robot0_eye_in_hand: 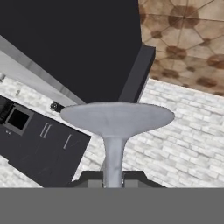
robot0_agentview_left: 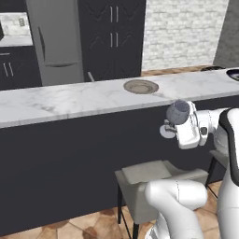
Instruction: Retrieve the wine glasses from the counter and place one next to each plate.
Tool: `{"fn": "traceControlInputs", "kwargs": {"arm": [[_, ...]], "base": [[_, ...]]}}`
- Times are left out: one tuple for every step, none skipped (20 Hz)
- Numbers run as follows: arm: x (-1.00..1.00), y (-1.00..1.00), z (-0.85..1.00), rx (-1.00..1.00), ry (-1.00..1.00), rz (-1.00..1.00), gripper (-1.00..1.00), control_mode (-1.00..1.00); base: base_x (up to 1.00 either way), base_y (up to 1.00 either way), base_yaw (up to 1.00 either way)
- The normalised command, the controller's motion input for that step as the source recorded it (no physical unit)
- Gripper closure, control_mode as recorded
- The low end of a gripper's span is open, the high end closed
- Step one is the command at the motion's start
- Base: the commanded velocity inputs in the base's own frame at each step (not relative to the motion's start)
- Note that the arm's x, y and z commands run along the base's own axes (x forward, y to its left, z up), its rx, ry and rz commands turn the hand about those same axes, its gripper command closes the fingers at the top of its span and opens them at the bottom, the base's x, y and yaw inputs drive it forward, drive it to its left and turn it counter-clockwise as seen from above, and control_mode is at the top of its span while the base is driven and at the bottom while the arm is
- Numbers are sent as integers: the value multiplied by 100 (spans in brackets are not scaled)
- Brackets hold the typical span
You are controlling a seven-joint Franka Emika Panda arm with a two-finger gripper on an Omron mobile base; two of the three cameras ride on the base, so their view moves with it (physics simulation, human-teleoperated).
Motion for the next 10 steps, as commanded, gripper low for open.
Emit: {"fn": "traceControlInputs", "kwargs": {"arm": [[0, 0, 0, 0, 0, 0, 100, 100], [0, 0, 0, 0, 0, 0, 100, 100], [0, 0, 0, 0, 0, 0, 100, 100], [0, 0, 0, 0, 0, 0, 100, 100], [0, 0, 0, 0, 0, 0, 100, 100], [0, 0, 0, 0, 0, 0, 100, 100], [0, 0, 0, 0, 0, 0, 100, 100], [0, 0, 0, 0, 0, 0, 100, 100], [0, 0, 0, 0, 0, 0, 100, 100], [0, 0, 0, 0, 0, 0, 100, 100]], "base": [[61, -6, 9], [56, -9, 17], [52, -11, 21], [52, -9, 24], [51, -7, 24], [49, -9, 24], [48, -11, 25], [46, -13, 25], [49, -13, 24], [61, -15, 20]]}}
